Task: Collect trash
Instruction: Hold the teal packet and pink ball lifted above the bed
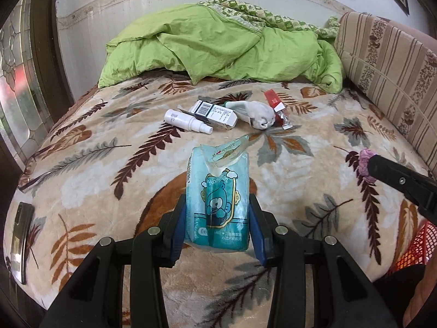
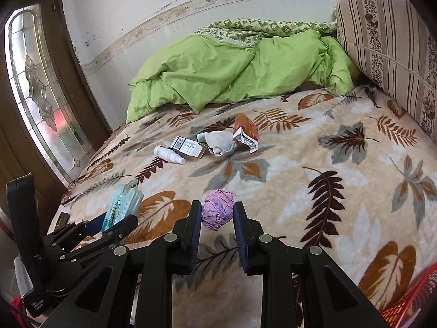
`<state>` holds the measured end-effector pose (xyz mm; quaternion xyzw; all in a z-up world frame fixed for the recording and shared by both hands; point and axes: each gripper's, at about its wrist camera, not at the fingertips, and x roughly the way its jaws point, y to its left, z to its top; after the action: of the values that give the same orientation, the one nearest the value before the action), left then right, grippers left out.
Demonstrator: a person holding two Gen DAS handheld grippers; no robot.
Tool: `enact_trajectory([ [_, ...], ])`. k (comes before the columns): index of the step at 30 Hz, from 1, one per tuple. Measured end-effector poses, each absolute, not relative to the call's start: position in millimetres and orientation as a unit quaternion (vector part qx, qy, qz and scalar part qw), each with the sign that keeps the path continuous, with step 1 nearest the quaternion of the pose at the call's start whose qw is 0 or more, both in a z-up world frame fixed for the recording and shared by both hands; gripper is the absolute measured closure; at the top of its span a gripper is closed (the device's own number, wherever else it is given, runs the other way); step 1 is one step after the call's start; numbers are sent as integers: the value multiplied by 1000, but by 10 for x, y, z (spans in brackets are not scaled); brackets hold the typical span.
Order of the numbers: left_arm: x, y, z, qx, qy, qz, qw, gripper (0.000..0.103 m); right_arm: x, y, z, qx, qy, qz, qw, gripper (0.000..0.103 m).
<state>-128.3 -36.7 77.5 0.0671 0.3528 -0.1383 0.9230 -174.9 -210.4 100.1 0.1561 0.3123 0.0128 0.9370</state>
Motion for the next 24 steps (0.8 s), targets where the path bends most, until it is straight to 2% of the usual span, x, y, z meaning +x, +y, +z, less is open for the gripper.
enact_trajectory([
  [24, -1253, -374, 785, 76, 338, -128, 929, 63, -1673, -2103, 956, 157, 318, 10, 935, 78],
])
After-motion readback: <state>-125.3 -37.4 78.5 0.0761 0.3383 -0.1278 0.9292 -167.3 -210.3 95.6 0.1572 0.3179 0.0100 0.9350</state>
